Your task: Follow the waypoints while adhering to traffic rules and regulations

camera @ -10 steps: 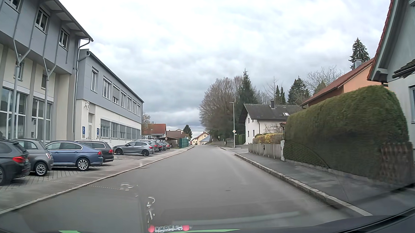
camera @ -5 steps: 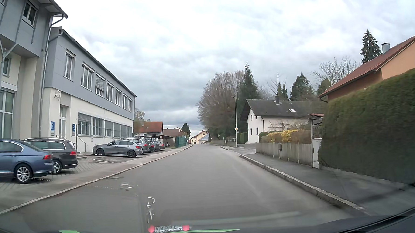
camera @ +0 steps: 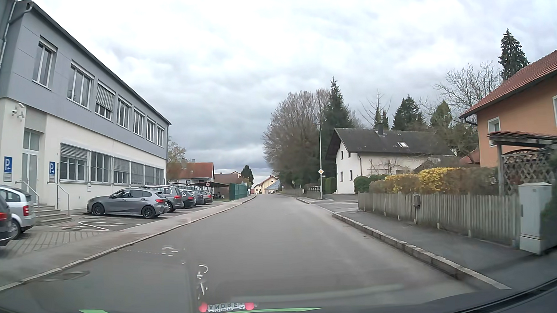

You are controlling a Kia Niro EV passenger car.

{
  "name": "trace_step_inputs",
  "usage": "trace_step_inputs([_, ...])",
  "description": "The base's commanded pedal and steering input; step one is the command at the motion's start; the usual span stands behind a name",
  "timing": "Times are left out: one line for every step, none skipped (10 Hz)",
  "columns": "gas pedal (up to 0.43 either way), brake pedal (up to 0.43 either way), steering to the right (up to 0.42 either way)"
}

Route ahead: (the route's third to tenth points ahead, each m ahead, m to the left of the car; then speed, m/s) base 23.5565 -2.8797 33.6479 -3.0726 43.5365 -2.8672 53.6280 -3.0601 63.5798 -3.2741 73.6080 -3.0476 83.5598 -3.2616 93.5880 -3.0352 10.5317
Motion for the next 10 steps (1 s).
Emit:
trace_step_inputs([0.13, 0.0, 0.005])
trace_step_inputs([0.13, 0.0, 0.005])
trace_step_inputs([0.13, 0.0, 0.005])
trace_step_inputs([0.13, 0.0, 0.005])
trace_step_inputs([0.13, 0.0, 0.006])
trace_step_inputs([0.13, 0.0, 0.005])
trace_step_inputs([0.13, 0.0, 0.005])
trace_step_inputs([0.13, 0.0, 0.005])
trace_step_inputs([0.13, 0.0, 0.006])
trace_step_inputs([0.13, 0.0, 0.006])
